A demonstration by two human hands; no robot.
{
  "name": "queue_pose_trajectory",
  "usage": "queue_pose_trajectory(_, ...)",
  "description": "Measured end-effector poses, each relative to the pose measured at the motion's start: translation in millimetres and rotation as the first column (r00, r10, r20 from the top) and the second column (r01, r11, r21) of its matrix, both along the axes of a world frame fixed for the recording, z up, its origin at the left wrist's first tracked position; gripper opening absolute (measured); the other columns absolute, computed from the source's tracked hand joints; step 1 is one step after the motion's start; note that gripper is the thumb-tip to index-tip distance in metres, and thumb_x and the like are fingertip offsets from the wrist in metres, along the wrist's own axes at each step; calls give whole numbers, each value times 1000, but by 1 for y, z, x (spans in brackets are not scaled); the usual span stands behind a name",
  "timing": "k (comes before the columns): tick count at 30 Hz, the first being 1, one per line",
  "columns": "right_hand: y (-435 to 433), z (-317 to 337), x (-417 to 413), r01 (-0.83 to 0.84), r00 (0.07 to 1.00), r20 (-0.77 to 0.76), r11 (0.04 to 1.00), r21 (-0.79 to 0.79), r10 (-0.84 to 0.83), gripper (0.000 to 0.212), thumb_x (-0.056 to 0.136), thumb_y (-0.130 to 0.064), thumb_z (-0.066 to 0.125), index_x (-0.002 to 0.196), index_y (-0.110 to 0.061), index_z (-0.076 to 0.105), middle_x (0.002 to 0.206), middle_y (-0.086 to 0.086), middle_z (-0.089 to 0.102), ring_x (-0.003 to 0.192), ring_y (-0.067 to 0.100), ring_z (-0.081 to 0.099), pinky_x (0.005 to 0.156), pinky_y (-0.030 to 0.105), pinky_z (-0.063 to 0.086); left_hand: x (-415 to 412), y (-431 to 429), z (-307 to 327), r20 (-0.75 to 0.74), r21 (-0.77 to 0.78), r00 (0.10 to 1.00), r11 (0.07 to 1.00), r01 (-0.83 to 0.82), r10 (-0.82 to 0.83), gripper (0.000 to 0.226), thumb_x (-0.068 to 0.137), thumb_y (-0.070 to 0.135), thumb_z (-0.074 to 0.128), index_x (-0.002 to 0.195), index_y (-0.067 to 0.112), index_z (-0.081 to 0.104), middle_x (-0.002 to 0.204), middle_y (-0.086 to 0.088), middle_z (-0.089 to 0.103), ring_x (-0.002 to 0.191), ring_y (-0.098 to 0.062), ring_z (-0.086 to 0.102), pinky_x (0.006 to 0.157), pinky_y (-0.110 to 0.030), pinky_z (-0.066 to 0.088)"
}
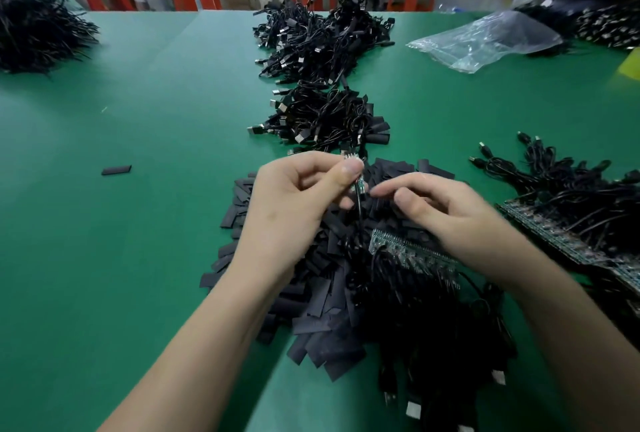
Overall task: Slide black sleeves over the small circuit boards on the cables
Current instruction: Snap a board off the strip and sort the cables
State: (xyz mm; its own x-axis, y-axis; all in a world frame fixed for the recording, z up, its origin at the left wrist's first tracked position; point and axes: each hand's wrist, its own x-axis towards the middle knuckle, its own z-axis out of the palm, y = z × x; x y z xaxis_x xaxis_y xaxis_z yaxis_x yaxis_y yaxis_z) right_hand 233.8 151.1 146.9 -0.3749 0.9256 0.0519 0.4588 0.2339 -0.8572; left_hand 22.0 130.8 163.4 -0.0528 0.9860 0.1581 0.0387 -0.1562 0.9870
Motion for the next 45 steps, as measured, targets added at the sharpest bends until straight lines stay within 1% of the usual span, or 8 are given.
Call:
queue_pose_trajectory(5,-6,-5,-42,-45,947,-320,999,-15,38,35,107,-44,44,114,-22,70,109,-2,77,109,14,70,101,36,52,4,8,-3,50,64,997,996,-55,52,11,92,20,77,81,18,77,73,5,72,67,-5,63,66,-18,52)
queue_pose_trajectory(11,-4,14,-57,-2,833,-553,997,-75,-40,30,105,-29,45,89,-20,69,62,0,58,54,19,60,74,35,51,-17,26,-3,-204,187,978,978,90,-51,9,96,27,69,95,25,78,92,9,75,89,-5,68,83,-22,51)
queue_pose_trajectory(15,8,42,-42,12,820,-568,995,-96,-65,28,102,-28,48,84,-15,65,54,-7,43,42,11,38,48,25,43,-42,42,-16,-809,57,550,904,423,-206,24,90,28,78,114,26,79,103,7,70,98,-12,60,90,-31,48)
queue_pose_trajectory(19,19,53,-31,23,994,-108,999,40,-19,34,105,-36,52,80,-18,67,53,-8,40,47,12,35,51,33,35,-44,48,-27,-950,-74,232,873,482,-208,35,85,40,80,118,34,76,109,13,66,103,-10,48,86,-20,36)
queue_pose_trajectory(30,23,49,-27,-51,941,336,999,6,46,33,102,-40,54,81,-20,69,49,-13,46,43,4,40,47,16,33,-42,55,-24,-883,0,405,863,505,-237,6,91,31,78,93,27,81,92,15,72,89,-1,59,85,-26,48)
queue_pose_trajectory(34,24,49,-25,-30,958,286,998,52,14,33,93,-48,61,83,-17,67,58,-8,48,49,4,39,50,23,28,-40,54,7,-449,-32,799,900,434,-401,3,93,12,72,92,13,75,76,0,76,64,-13,73,66,-25,59)
queue_pose_trajectory(41,23,49,-21,-8,993,-118,996,-89,-2,27,97,-29,68,73,-15,68,56,3,36,56,21,24,53,35,17,-27,50,27,-300,3,872,914,406,-387,5,90,10,73,95,11,72,77,-11,76,56,-21,69,58,-24,54)
queue_pose_trajectory(45,28,42,-23,49,984,-163,991,-123,-69,32,98,-25,67,82,3,64,52,5,39,51,20,29,51,38,25,-30,49,21,-535,217,833,930,297,-141,26,75,29,87,97,20,79,75,4,72,63,-17,66,67,-33,58)
